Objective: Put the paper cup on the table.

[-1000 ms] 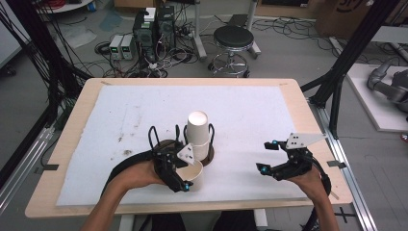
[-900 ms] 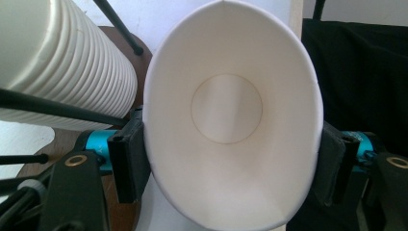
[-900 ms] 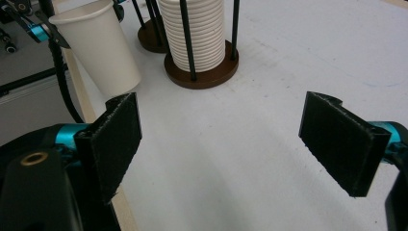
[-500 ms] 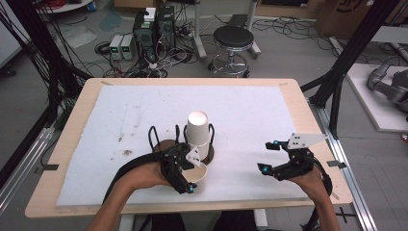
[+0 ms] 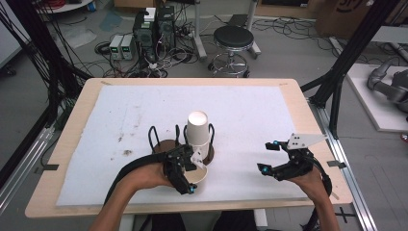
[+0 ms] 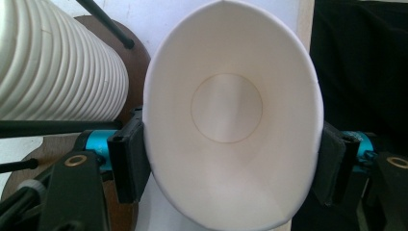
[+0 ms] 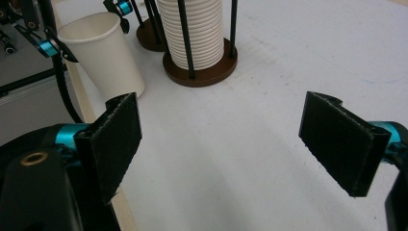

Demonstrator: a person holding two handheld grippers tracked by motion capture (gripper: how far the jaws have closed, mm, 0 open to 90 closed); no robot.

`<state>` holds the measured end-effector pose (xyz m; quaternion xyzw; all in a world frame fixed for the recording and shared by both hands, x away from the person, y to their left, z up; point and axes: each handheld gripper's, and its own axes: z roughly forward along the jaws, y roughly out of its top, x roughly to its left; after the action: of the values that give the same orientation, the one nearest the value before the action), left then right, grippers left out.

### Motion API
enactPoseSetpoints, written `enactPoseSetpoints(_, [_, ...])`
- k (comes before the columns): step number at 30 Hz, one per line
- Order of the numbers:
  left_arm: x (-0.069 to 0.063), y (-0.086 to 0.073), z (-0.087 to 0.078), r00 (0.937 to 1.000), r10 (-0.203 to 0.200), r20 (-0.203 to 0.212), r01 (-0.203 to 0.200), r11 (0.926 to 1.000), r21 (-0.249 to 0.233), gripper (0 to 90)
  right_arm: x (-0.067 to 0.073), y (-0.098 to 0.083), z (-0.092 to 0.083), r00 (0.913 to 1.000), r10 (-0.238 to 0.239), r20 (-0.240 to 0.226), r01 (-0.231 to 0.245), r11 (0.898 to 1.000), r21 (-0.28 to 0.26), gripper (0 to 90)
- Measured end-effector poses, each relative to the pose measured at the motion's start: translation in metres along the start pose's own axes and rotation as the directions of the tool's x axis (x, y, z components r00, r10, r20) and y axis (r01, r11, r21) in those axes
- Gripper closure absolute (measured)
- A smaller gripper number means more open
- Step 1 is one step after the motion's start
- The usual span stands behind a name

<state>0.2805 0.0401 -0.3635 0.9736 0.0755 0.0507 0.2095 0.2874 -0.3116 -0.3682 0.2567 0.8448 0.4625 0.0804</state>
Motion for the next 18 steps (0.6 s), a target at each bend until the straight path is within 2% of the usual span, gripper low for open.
enactPoseSetpoints(6, [-0.0014, 0.0048, 0.0018, 0.9999, 0.011, -0.005, -0.011, 0.9998, 0.015, 28.1, -0.0001, -0.0014, -0.0005, 1.0000, 0.001, 0.000, -0.001, 1.000, -0.003, 15.3])
enactPoseSetpoints(18, [-0.0014, 0.0041, 0.0033, 0.9999, -0.015, -0.002, 0.015, 0.9999, -0.002, 23.2, -0.0006, -0.0041, -0.0022, 1.0000, 0.003, 0.004, -0.003, 1.000, -0.006, 15.3])
